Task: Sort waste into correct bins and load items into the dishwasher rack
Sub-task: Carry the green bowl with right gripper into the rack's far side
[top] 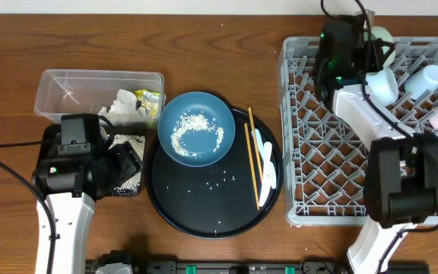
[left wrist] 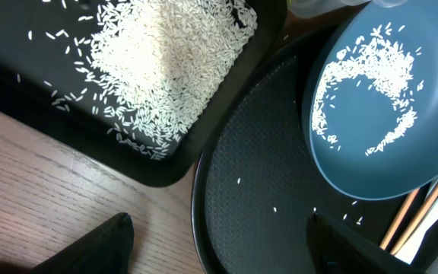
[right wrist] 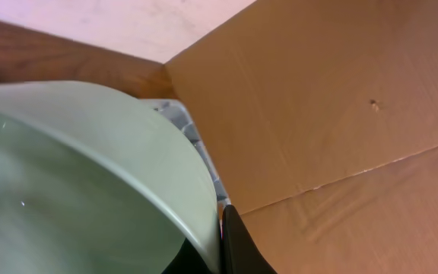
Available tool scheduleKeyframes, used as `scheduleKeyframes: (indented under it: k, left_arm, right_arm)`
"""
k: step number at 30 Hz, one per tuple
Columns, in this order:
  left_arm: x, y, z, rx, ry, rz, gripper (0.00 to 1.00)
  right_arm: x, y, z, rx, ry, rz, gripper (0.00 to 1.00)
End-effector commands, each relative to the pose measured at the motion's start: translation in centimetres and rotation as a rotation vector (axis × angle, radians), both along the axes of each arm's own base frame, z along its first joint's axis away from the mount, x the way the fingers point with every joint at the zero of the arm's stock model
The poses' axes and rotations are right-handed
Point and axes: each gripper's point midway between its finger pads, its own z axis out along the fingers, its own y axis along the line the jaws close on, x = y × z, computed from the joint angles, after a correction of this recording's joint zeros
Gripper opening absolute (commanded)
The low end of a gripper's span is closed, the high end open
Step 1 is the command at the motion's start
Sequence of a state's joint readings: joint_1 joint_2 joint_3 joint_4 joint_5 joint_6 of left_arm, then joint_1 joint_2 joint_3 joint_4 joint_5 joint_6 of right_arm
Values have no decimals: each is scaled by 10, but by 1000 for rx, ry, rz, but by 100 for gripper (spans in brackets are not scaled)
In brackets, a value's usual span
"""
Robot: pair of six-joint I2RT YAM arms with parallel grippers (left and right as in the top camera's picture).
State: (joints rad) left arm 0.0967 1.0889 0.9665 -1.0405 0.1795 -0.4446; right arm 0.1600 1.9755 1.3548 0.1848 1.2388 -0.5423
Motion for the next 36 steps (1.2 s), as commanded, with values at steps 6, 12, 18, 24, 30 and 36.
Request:
scheduleKeyframes:
  k: [6, 12, 18, 24, 30, 36]
  left_arm:
    - [1, 3, 1, 7, -2, 10, 74]
    - [1, 2, 1, 7, -1, 10, 74]
    - [1, 3, 1, 7, -1, 10, 74]
    - [1, 3, 1, 5, -1, 13, 74]
    - [1, 3, 1, 6, -1, 13, 74]
    - [1, 3, 1, 6, -1, 13, 74]
  right_arm:
    - [4, 10, -12, 49, -7, 32, 1]
    - [0, 18, -45, 165, 51, 81, 1]
    - [-5, 23, -51, 189, 48, 70, 1]
    - [-8, 42, -56, 184, 89, 107, 25]
    - [-15, 71, -73, 273, 85, 143, 46]
    - [-28, 96, -96, 456, 118, 180, 72]
